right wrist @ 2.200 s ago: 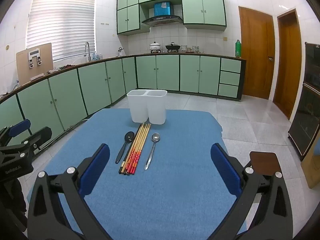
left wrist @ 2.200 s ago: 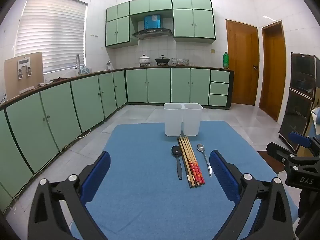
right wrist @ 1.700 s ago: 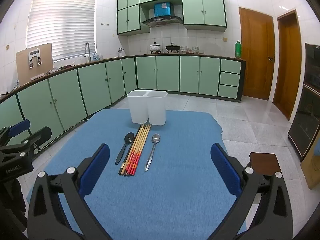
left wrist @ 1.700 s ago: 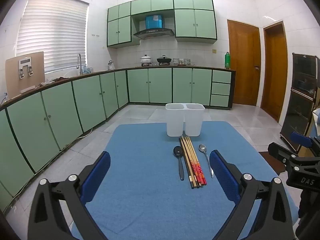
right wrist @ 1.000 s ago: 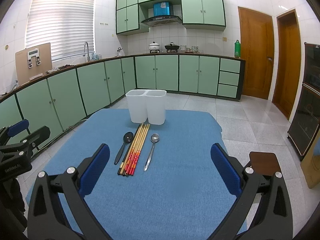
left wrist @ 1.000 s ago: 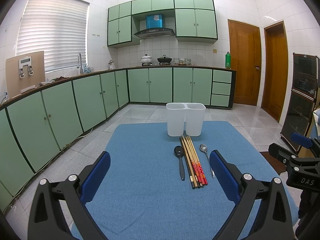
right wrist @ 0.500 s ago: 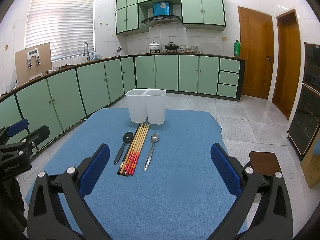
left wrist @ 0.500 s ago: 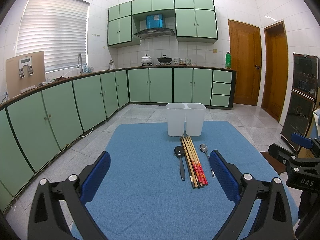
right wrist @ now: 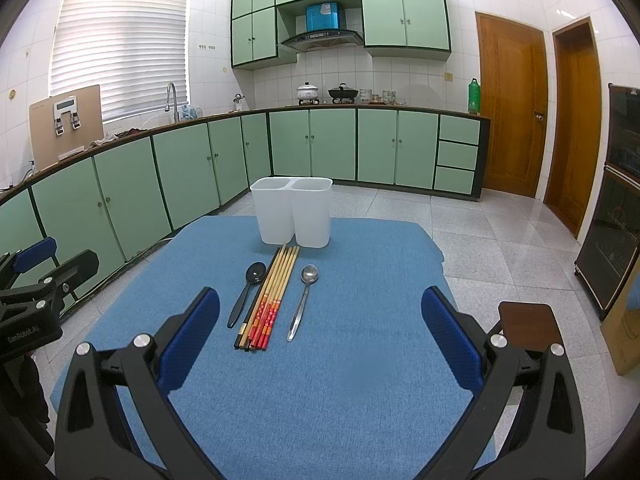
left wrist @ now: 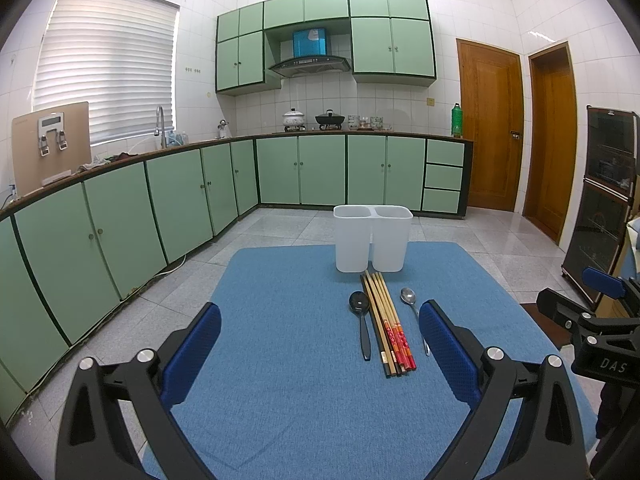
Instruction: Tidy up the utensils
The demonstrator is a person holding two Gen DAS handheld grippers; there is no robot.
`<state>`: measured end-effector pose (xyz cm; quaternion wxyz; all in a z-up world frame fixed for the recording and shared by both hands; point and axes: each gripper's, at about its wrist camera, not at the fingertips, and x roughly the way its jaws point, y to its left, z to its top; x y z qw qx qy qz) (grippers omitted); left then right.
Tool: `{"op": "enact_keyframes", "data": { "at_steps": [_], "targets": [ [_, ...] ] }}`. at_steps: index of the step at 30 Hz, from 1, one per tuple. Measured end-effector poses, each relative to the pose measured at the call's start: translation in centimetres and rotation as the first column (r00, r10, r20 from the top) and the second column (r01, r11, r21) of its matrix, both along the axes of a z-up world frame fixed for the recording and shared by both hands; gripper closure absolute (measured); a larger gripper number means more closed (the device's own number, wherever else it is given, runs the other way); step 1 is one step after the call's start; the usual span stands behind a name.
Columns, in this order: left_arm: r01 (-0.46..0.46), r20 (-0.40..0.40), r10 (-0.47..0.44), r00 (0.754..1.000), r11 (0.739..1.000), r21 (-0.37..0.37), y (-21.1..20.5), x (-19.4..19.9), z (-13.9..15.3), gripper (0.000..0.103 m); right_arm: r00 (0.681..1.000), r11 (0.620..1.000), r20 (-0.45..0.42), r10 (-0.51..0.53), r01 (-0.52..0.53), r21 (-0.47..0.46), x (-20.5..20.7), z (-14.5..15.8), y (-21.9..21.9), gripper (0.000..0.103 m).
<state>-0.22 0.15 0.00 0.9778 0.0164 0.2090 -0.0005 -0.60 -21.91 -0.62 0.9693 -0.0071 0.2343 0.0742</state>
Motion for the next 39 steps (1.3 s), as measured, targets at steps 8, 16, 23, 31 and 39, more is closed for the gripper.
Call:
{"op": "enact_keyframes", "data": {
  "at_steps": [8,16,23,31,39],
  "targets": [
    [0.000,-0.001,0.000,1.000,1.000,0.001,0.0,0.0,0.0,0.006,1.000,1.000,-0.003,-0.001,0.001,0.001,0.0,0.0,0.0,0.005],
    [-0.002,-0.004,0.002,1.000,1.000,-0.001,0.8,0.0,-0.2,0.006,1.000,1.000,-0.006,-0.002,0.002,0.003,-0.1,-0.3,-0.1,0.005],
    [-0.004,-0.014,0.004,1.000,1.000,-0.001,1.1,0.1,-0.6,0.006,1.000,1.000,-0.016,-0.005,0.005,0.004,0.1,-1.2,-0.2,0.005],
    [-0.004,-0.040,0.004,0.999,1.000,-0.001,0.8,1.4,-0.8,0.006,0.999,1.000,-0.036,-0.006,0.006,0.000,1.1,-1.7,0.0,0.005],
    [-0.038,-0.112,0.039,0.993,0.999,0.008,2.1,5.8,-2.7,0.006,0.997,1.000,-0.082,0.002,-0.002,-0.010,5.0,-2.6,0.3,0.005]
  ]
}}
